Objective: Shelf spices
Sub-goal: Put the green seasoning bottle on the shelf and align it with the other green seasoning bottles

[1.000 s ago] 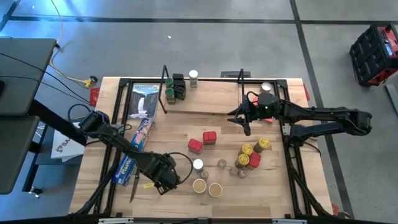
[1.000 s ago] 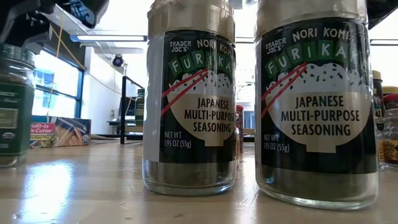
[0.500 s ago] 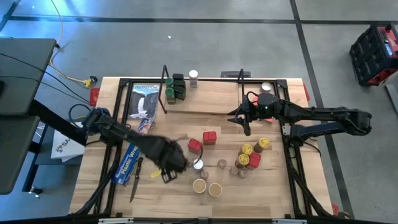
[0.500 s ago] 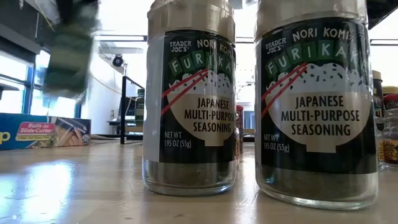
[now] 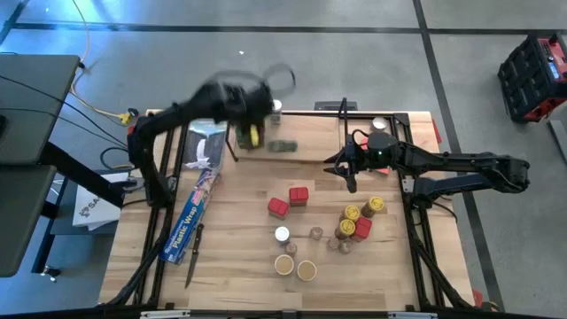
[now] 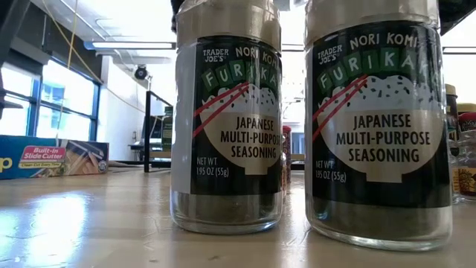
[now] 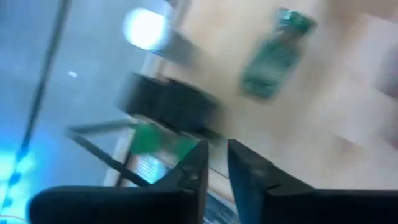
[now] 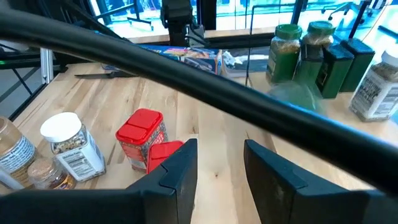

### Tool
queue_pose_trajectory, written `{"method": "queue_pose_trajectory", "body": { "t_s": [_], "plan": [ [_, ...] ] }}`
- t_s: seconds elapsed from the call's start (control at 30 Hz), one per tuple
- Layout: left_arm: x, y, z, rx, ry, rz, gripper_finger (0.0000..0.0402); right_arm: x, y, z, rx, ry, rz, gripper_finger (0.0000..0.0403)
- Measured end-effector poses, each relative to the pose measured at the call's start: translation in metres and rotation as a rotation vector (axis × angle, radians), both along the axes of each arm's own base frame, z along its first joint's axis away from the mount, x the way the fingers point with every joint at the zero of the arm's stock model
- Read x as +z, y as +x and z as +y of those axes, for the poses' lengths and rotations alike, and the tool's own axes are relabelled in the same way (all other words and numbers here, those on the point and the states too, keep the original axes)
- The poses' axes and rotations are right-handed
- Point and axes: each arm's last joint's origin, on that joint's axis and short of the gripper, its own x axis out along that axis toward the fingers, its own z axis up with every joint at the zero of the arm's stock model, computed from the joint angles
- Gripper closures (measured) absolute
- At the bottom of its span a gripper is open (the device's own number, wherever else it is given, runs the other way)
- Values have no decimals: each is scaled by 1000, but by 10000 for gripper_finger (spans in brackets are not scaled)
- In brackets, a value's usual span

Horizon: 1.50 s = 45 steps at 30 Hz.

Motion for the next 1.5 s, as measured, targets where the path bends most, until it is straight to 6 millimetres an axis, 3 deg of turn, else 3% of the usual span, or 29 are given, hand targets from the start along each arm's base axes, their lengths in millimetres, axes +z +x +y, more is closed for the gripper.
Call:
{"method": "queue_pose_trajectory", "body": {
  "t_s": [0.1, 0.2, 0.33, 0.5, 0.67, 0.83, 1.0, 1.13, 1.37, 1.5],
  "plan": [
    [2, -14, 46, 17, 8, -37, 388, 1, 0, 0, -9, -5, -5, 277],
    [3, -25, 67, 0, 3, -54, 400, 1, 0, 0, -11, -7, -8, 277],
    [4, -28, 73, -39, 21, -41, 392, 2, 0, -1, -12, -9, -16, 277],
    [5, -20, 65, -68, 34, -61, 392, 4, 1, -2, -48, -34, -31, 277],
    [6, -7, 47, -105, 32, -94, 394, 25, 5, -5, -90, -75, -5, 277],
    [13, 20, 18, -202, 27, -266, 394, 50, 2, -5, -109, -97, 119, 277],
    [28, 50, -16, -311, 65, -498, 394, 55, -11, 6, -128, -23, 231, 277],
    [34, 61, -42, -303, 29, -611, 394, 59, -16, 4, -189, -40, 234, 277],
    [17, 58, -93, -191, -56, -491, 394, 103, 11, -24, -252, -246, 263, 277],
    [-6, 48, -126, -80, 14, -339, 394, 109, 42, -52, -180, -342, 407, 277]
  ]
}}
